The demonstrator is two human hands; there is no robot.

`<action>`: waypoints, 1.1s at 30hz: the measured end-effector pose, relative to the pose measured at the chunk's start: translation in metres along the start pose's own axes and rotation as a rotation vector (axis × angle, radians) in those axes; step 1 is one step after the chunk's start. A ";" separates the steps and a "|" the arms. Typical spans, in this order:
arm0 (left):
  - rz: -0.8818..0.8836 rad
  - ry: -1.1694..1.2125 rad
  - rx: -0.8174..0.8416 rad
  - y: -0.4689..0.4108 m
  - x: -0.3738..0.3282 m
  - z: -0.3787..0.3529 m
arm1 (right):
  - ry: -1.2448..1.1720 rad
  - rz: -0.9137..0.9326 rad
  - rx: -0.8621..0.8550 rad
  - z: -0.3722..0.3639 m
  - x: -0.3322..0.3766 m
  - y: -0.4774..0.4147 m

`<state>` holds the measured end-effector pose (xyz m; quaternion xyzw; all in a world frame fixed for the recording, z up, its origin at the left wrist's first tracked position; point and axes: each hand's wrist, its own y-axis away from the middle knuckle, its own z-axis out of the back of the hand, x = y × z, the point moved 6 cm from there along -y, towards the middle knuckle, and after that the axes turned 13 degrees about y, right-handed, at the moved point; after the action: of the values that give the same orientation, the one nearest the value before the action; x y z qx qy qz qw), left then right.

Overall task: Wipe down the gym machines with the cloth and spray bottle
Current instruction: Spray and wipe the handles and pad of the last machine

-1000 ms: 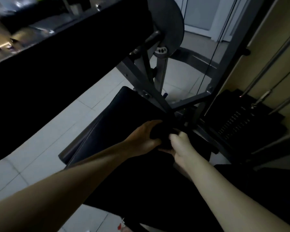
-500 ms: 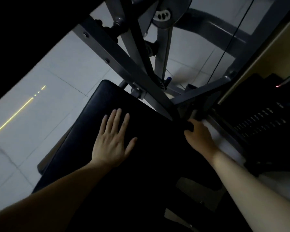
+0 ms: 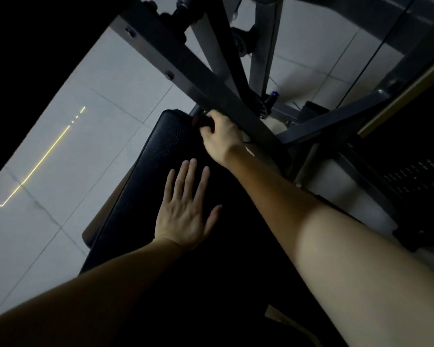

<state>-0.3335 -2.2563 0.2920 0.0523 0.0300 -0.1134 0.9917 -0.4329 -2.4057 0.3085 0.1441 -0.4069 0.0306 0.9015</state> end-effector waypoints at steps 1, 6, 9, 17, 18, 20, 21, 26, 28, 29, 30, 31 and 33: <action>0.003 -0.006 0.008 0.000 0.000 0.000 | 0.003 0.019 0.014 -0.003 0.003 0.001; -0.005 0.011 0.017 0.001 0.001 0.000 | 0.179 -0.075 0.145 0.028 -0.078 0.035; -0.009 0.020 0.006 0.001 0.001 -0.001 | 0.250 -0.245 0.249 0.039 -0.108 0.050; -0.013 0.024 0.011 -0.001 0.000 -0.002 | 0.036 0.032 0.012 -0.020 0.046 -0.042; -0.015 0.021 0.016 -0.001 0.000 -0.002 | -0.001 0.053 0.038 -0.026 0.054 -0.051; -0.011 0.014 0.021 -0.001 0.000 -0.001 | 0.005 0.074 0.075 -0.029 0.051 -0.058; -0.012 0.009 0.018 0.000 0.001 -0.001 | 0.027 0.073 0.089 -0.027 0.042 -0.053; -0.021 0.024 -0.010 -0.001 0.000 0.000 | 0.238 -0.033 0.133 0.009 -0.037 -0.003; -0.021 0.031 -0.008 0.000 0.000 0.000 | 0.443 -0.035 0.060 0.020 -0.050 0.017; -0.019 0.032 -0.010 0.000 0.000 -0.001 | 0.496 -0.035 0.026 0.021 -0.044 0.018; -0.018 0.032 -0.010 0.000 0.000 -0.001 | 0.491 -0.037 0.004 0.021 -0.033 0.016; -0.018 0.032 -0.011 -0.001 0.000 0.000 | 0.445 -0.016 -0.004 0.017 -0.018 0.010; -0.018 0.028 -0.012 -0.001 0.000 0.000 | 0.339 0.093 0.006 -0.001 0.017 -0.013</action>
<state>-0.3337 -2.2567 0.2917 0.0475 0.0449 -0.1215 0.9904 -0.4190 -2.4186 0.3179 0.1209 -0.2552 0.0972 0.9544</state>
